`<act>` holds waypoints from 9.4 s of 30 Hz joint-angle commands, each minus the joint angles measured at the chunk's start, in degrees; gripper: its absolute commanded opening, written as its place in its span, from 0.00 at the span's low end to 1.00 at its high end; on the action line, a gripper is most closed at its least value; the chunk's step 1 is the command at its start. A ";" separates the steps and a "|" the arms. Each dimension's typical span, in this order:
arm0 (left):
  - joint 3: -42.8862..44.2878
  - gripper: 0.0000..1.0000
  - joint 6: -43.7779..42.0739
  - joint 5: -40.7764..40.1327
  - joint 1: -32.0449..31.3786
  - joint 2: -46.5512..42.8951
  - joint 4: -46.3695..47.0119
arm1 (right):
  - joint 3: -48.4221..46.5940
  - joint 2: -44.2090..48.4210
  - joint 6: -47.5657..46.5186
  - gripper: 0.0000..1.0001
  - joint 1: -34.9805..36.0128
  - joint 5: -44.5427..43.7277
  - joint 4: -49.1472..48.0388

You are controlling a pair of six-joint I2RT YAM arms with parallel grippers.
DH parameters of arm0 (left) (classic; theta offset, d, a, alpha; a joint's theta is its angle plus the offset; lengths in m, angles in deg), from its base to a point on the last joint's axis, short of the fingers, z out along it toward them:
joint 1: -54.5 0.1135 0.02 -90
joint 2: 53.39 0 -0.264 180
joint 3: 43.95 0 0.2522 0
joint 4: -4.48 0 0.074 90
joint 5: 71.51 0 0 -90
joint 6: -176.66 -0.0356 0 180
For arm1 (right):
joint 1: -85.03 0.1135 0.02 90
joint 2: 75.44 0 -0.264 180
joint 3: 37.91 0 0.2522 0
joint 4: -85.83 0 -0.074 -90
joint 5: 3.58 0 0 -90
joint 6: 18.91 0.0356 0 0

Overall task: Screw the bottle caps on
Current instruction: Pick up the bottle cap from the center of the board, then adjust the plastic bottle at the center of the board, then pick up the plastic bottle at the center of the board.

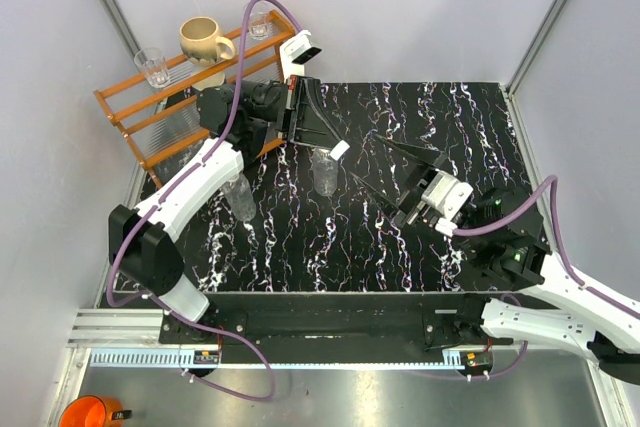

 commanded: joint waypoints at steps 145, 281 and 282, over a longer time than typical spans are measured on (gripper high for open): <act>0.60 0.99 -110.36 -48.22 0.49 8.73 -84.46 | 5.44 10.96 6.34 0.28 8.62 -24.73 0.80; -26.49 0.45 -128.82 -69.48 -12.08 -1.88 -104.47 | -0.87 17.47 37.18 0.38 8.62 -28.52 37.78; -25.52 0.44 -128.73 -69.75 -12.17 -3.64 -106.06 | -1.76 16.50 38.32 0.37 8.62 -26.33 38.76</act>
